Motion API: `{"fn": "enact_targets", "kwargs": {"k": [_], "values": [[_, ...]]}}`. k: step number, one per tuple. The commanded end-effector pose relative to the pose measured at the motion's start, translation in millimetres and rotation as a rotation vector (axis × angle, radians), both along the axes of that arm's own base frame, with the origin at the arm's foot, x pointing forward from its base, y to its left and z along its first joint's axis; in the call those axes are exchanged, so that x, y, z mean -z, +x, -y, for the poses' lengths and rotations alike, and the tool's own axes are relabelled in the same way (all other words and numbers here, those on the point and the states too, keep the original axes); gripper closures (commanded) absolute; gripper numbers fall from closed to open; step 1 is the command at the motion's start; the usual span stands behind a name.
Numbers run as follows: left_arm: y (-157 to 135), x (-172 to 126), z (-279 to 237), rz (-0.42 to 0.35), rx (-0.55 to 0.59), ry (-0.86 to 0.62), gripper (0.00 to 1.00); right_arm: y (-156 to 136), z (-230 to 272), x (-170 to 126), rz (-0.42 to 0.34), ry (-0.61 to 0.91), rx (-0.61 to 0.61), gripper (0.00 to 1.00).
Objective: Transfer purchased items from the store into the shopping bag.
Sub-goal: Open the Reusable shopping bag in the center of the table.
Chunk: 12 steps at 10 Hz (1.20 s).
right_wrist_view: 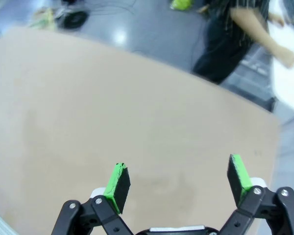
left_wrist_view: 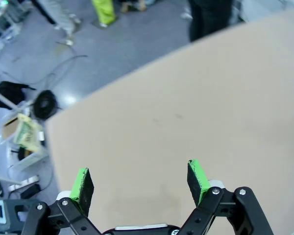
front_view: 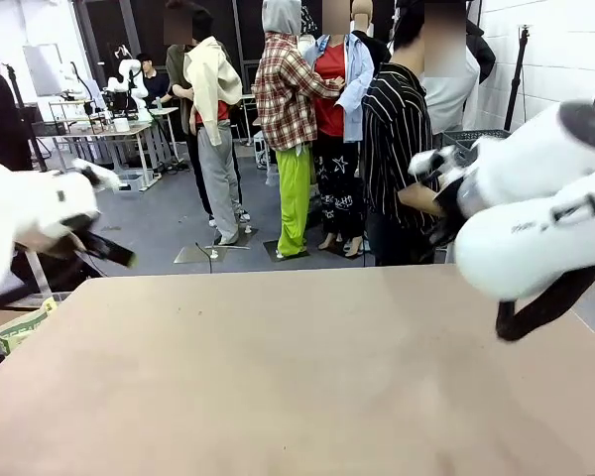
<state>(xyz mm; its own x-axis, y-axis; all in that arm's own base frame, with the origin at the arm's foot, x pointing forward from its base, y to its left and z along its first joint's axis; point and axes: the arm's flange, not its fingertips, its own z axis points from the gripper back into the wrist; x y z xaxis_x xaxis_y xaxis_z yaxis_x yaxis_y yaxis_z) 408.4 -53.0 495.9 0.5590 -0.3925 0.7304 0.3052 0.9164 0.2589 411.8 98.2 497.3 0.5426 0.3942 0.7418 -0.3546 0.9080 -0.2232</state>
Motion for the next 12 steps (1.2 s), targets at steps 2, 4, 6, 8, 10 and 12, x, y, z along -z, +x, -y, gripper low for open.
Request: {"fn": "enact_targets", "kwargs": {"k": [2, 4, 6, 8, 10, 12], "values": [[-41, 9, -78, 0.017, -0.258, -0.076, 0.00, -9, 100, -31, 0.107, 0.094, 0.394, 0.00], [-71, 24, -131, 0.036, -0.411, -0.210, 0.00, -32, 173, -16, 0.098, 0.199, 0.583, 0.00], [-94, 39, -166, 0.079, -0.517, -0.337, 0.00, -55, 219, 19, 0.058, 0.283, 0.681, 0.00], [-94, 44, -179, 0.098, -0.537, -0.392, 0.00, -57, 232, 41, 0.045, 0.311, 0.682, 0.00], [-33, -10, -211, 0.053, -0.565, -0.357, 0.00, -16, 257, 4, 0.016, 0.261, 0.701, 0.00], [-33, -10, -211, 0.053, -0.565, -0.357, 0.00, -16, 257, 4, 0.016, 0.261, 0.701, 0.00]]}}
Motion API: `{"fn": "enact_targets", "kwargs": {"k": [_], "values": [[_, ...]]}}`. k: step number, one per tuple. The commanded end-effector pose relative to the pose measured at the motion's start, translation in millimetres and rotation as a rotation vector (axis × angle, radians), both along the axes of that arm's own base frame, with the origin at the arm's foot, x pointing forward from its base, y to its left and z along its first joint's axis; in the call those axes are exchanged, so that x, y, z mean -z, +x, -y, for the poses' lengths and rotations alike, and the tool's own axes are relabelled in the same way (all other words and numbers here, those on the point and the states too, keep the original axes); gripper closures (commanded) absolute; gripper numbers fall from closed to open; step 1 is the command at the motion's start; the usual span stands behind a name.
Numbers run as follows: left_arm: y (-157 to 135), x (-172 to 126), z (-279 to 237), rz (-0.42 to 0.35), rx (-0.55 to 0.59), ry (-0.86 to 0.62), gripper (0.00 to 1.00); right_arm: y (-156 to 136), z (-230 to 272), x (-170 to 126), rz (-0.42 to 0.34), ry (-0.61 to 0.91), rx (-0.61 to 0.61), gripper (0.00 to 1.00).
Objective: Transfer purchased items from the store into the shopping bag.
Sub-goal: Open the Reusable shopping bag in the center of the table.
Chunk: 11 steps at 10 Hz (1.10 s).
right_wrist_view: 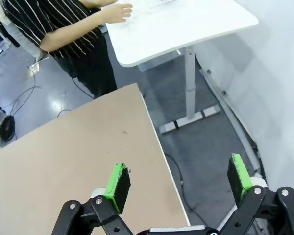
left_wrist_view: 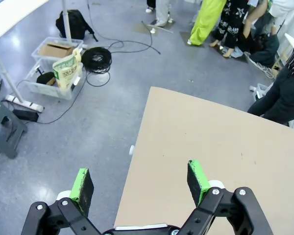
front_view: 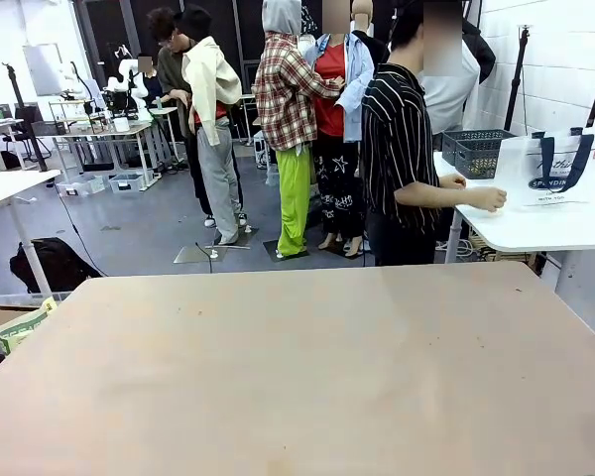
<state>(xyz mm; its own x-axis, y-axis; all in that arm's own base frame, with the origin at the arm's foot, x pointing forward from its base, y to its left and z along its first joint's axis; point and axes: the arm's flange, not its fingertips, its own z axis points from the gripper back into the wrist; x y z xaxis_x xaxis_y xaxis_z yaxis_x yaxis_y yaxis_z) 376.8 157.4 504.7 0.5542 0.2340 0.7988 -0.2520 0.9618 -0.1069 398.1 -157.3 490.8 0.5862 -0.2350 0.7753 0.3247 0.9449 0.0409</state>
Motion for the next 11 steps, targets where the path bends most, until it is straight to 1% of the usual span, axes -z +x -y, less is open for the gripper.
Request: {"fn": "enact_targets", "kwargs": {"k": [1, 11], "values": [[-1.5, -0.6, -0.6, -0.016, 0.002, 0.015, 0.00, -2.4, 1.4, -2.3, -0.006, -0.009, 0.004, 0.00], [-1.5, -0.6, -0.6, -0.016, 0.002, 0.015, 0.00, -2.4, 1.4, -2.3, -0.006, -0.009, 0.004, 0.00]]}}
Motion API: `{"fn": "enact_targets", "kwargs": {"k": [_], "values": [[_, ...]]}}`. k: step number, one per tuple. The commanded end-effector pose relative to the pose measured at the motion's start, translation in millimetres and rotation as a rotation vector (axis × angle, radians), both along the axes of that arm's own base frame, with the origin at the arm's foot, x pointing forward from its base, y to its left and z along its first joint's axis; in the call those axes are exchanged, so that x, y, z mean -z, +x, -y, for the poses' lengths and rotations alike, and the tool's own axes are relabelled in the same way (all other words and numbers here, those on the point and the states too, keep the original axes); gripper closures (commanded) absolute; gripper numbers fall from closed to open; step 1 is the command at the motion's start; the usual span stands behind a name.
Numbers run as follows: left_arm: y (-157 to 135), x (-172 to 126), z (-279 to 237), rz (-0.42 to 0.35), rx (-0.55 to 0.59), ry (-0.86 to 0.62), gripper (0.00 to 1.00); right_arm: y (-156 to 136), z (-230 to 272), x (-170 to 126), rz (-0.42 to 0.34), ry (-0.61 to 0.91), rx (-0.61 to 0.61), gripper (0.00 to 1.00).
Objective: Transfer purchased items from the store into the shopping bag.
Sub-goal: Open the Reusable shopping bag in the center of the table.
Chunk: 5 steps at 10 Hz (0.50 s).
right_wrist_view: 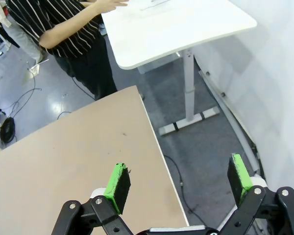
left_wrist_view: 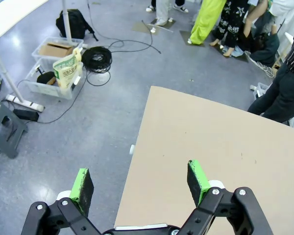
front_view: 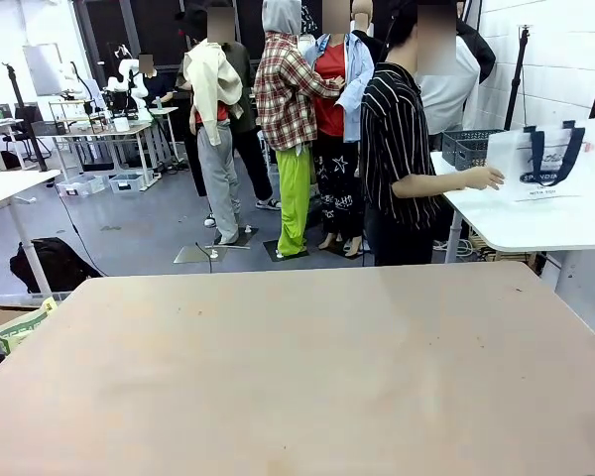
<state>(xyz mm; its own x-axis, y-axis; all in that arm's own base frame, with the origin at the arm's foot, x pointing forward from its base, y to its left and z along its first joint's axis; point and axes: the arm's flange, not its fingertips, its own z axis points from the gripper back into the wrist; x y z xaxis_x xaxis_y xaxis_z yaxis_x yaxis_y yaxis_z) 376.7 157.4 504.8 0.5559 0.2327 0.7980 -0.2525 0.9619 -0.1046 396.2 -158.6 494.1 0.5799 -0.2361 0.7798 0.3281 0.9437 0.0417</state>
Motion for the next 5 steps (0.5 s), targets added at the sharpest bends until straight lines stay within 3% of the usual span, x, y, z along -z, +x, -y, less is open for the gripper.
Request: {"fn": "enact_targets", "kwargs": {"k": [1, 5], "values": [[-1.4, -0.6, -0.7, -0.014, 0.003, 0.013, 0.00, -0.4, 0.0, 1.0, -0.013, -0.007, 0.000, 0.00], [-1.4, -0.6, -0.7, -0.014, 0.003, 0.013, 0.00, -0.4, 0.0, 1.0, -0.013, -0.007, 0.000, 0.00]]}}
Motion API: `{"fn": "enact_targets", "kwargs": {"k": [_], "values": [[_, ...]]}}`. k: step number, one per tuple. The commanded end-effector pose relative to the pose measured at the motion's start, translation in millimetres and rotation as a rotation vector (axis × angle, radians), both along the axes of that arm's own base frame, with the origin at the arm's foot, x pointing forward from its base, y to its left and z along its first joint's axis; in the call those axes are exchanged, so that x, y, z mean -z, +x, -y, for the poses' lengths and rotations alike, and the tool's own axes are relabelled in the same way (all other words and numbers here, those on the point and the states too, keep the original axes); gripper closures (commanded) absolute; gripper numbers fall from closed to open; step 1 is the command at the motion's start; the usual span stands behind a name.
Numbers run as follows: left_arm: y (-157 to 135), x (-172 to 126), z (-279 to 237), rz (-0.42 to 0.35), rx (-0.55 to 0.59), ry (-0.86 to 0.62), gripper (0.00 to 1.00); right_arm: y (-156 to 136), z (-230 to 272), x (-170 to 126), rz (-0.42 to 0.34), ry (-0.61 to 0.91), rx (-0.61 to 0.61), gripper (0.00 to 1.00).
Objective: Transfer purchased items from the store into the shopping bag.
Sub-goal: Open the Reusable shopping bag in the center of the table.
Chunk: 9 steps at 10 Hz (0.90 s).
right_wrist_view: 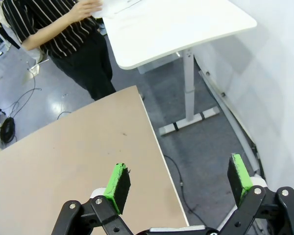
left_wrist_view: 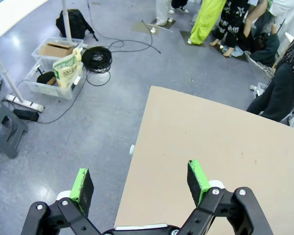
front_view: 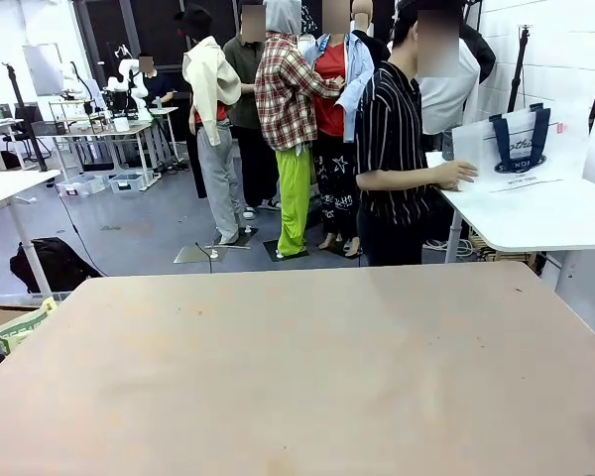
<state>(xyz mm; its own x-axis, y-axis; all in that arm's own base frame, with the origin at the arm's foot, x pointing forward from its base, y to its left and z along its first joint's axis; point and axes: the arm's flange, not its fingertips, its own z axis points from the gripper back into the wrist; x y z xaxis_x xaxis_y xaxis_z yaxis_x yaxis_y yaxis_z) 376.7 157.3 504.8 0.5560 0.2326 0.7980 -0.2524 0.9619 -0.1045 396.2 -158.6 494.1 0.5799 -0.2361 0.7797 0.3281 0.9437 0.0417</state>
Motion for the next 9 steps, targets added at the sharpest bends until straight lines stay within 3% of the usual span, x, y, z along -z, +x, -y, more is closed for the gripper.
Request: {"fn": "enact_targets", "kwargs": {"k": [1, 9], "values": [[-1.4, -0.6, -0.7, -0.014, 0.003, 0.013, 0.00, -0.4, 0.0, 1.0, -0.013, -0.007, 0.000, 0.00], [-1.4, -0.6, -0.7, -0.014, 0.003, 0.013, 0.00, -0.4, 0.0, 1.0, -0.013, -0.007, 0.000, 0.00]]}}
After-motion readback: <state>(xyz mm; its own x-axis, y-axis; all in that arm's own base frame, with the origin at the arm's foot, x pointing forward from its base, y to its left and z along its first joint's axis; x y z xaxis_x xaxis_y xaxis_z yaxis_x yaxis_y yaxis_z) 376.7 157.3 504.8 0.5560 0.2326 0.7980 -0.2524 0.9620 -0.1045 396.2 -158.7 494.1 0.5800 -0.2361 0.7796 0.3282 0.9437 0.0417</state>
